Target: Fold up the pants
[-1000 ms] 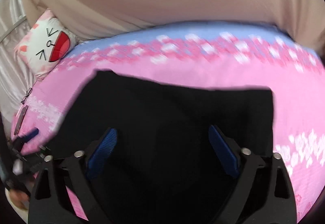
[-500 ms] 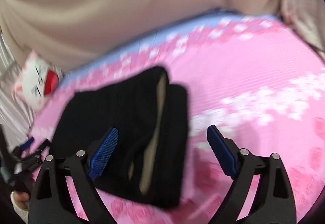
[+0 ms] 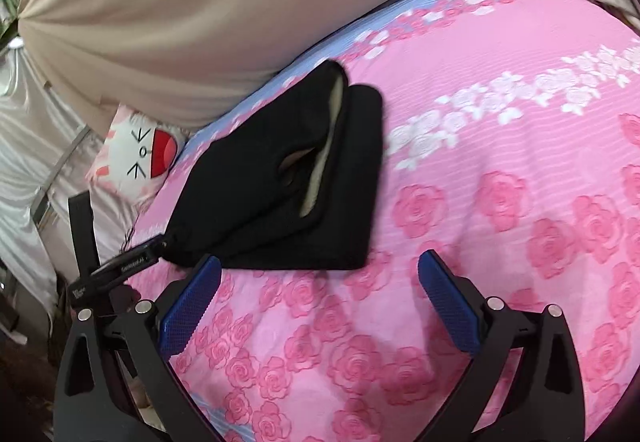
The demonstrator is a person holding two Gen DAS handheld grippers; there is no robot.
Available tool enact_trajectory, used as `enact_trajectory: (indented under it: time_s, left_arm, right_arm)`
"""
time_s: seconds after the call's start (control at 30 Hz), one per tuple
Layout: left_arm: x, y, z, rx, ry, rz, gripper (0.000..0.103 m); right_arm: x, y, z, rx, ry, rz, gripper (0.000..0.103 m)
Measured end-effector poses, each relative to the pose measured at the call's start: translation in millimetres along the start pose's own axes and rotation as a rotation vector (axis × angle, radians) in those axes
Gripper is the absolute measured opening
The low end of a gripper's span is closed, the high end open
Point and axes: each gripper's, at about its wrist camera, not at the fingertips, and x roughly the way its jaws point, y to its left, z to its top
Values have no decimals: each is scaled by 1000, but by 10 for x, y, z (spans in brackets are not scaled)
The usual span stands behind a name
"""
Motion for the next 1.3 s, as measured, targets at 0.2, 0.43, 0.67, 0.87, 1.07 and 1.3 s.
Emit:
enact_trajectory:
  time_s: [0.2,0.43,0.67,0.87,1.07,1.3]
  left_arm:
    - [-60,185,-44,-39,-8,30,87]
    - [-142,311,-48,-35,-37,78,87]
    - [-213,430,15,-52,-60,67,87]
    - [-57,379,-1,-40,-17,30,87]
    - [-80,425,4,-42,-14,-41,87]
    - [235,528,73,-158,147,-331,87]
  right_arm:
    - [186,410,167,-115,-25,0,97]
    - [648,354,431,-52,42,-83,24]
    - [137,619,553,-137,-102,-69,19]
    - [422,14,316,17,10,-84,26]
    - [49,100,352,-28,-70,-165,85]
    - [229,-327,265,153,16,-72,85]
